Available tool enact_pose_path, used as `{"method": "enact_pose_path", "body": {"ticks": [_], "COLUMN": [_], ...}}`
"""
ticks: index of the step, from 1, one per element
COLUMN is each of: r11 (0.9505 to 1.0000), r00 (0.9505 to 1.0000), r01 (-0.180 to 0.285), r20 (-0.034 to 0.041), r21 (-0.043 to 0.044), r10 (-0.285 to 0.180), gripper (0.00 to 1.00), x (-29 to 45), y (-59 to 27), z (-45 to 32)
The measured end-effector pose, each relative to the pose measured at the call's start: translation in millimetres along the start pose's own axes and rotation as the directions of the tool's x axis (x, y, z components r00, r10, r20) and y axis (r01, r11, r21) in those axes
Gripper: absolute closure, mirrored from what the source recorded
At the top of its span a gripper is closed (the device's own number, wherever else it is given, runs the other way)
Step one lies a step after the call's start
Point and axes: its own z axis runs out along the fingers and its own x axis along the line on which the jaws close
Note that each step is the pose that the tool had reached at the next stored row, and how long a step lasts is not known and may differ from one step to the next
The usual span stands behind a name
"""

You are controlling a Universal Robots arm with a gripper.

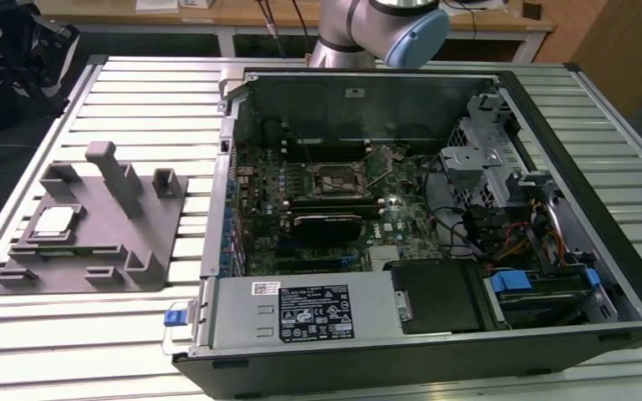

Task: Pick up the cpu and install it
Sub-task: 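Reach for the cpu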

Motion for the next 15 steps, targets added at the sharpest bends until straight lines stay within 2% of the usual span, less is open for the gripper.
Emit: {"method": "enact_pose_path", "body": {"ticks": [15], "r11": [1.0], "r00": [1.0], "r01": [0.0], "r20": [-0.0001], "r21": [0.0001], "r10": [0.0], "gripper": [0.89], "x": [21.3], "y": [-2.5], "z": [20.2]}}
